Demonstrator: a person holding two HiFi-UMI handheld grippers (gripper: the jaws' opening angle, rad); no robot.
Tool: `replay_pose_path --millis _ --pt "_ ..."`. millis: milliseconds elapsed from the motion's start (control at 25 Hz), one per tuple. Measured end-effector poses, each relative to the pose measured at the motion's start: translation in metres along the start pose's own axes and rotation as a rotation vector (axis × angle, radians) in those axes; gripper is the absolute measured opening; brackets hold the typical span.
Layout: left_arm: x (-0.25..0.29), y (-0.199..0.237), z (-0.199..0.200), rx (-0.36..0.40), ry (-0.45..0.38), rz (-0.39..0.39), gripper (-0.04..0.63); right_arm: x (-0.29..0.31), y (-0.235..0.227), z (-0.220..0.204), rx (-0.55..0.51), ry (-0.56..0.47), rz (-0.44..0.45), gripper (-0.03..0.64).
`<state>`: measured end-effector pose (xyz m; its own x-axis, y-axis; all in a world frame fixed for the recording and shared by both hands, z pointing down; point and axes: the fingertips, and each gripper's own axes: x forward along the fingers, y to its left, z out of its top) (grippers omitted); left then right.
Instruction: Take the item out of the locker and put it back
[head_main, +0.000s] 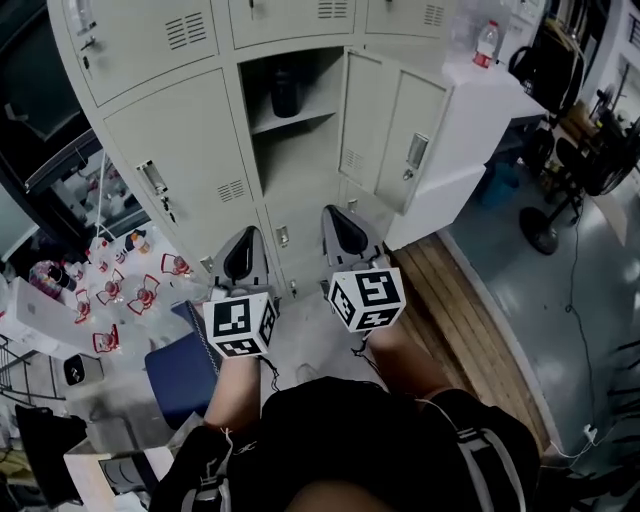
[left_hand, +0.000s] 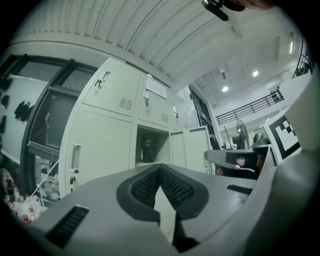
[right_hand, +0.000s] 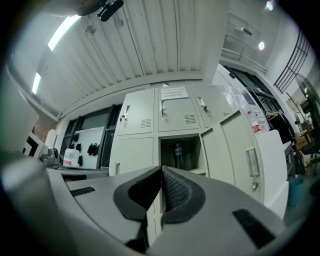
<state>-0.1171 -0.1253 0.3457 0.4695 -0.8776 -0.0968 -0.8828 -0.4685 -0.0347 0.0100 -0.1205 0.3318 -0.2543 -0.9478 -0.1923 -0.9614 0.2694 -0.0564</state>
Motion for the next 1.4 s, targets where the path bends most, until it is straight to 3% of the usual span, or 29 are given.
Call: replay_pose_path --millis 360,920,1000,1120,1400 --pt "0.085 0.062 -0.008 -0.004 0.006 0.049 0.012 0.11 -0.025 -0.005 0.004 -0.02 0.029 0.015" --pt "0.148 0.082 -0.011 0.012 0.011 0.205 0.012 0.191 -0.076 0.001 0.008 -0.05 0.138 0.015" --pt "0.153 0.08 -0.013 0.016 0.016 0.218 0.013 0.2 -0.08 0.001 0.008 -0.058 0.17 0.137" --pt "0.158 0.08 -0.017 0.019 0.028 0.237 0.012 0.218 -0.088 0.001 0.002 -0.06 0.185 0.222" --pt "0.161 0.08 -0.015 0.03 0.027 0.284 0.012 0.264 -0.096 0.008 -0.039 -0.057 0.185 0.279"
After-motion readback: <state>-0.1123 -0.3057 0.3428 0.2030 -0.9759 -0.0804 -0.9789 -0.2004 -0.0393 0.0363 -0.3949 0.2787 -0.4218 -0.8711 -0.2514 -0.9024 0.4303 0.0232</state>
